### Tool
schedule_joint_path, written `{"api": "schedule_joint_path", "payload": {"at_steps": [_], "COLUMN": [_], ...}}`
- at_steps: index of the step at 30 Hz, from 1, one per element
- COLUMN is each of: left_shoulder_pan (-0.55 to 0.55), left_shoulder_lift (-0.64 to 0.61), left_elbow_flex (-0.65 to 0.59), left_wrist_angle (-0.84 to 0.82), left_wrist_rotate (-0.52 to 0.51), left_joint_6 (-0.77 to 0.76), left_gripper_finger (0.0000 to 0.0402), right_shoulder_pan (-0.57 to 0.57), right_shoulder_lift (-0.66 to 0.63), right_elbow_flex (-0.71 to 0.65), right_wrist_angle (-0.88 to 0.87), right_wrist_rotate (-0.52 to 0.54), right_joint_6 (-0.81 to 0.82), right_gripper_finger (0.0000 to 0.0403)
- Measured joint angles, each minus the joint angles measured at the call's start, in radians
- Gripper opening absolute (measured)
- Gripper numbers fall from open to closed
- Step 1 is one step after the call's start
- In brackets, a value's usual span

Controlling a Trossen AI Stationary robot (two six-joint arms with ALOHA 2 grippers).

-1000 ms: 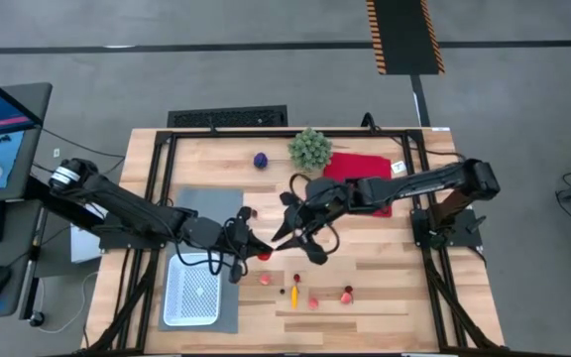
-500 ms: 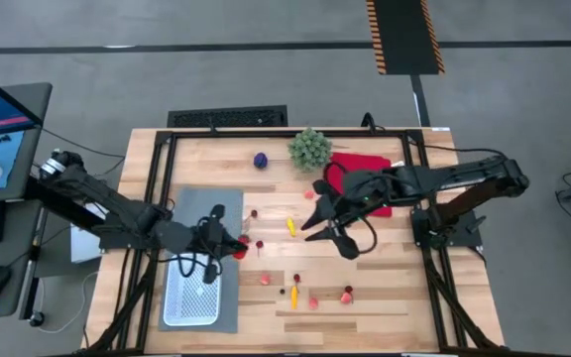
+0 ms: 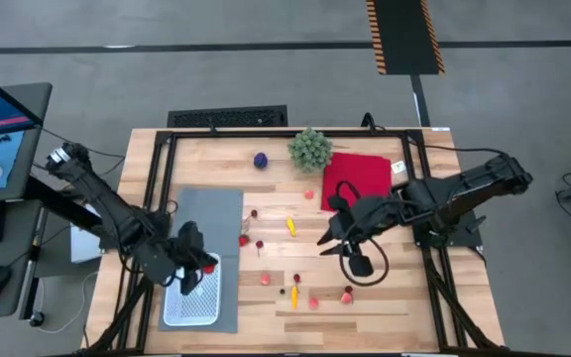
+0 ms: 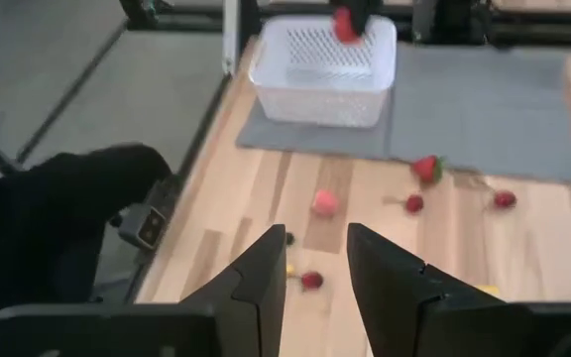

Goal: Pick and placing Produce into tupperware
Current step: Put the red strawberry into the white basket, then put the pink apricot into the white basket

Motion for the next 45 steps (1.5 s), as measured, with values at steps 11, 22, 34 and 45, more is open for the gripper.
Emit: {"api": "schedule_joint_path", "payload": {"at_steps": [11, 22, 34, 45], "left_shoulder_pan": [-0.076, -0.076, -0.075, -0.076], "left_shoulder_lift": [0.182, 0.321, 0.326, 0.284], "left_elbow_flex": [-0.001, -0.001, -0.001, 0.028], "left_wrist_angle": [-0.135, -0.088, -0.104, -0.159], "left_wrist_rotate": [0.141, 0.192, 0.112, 0.068], "left_joint_6": [-0.307, -0.329, -0.365, -0.294], "left_gripper_finger": [0.0, 0.0, 0.0053, 0.016], "right_shoulder_pan": [0.012, 0.019, 0.019, 0.019], "right_shoulder_lift": [0.019, 0.019, 0.019, 0.019], "right_elbow_flex": [0.0, 0.0, 0.0, 0.0], "right_wrist_angle": [-0.004, 0.003, 0.003, 0.002], "right_wrist_rotate": [0.029, 0.025, 0.025, 0.025], "right_joint_6": [0.013, 0.028, 0.03, 0.005], "right_gripper_finger": [0.0128, 0.0125, 0.0125, 0.0125]}}
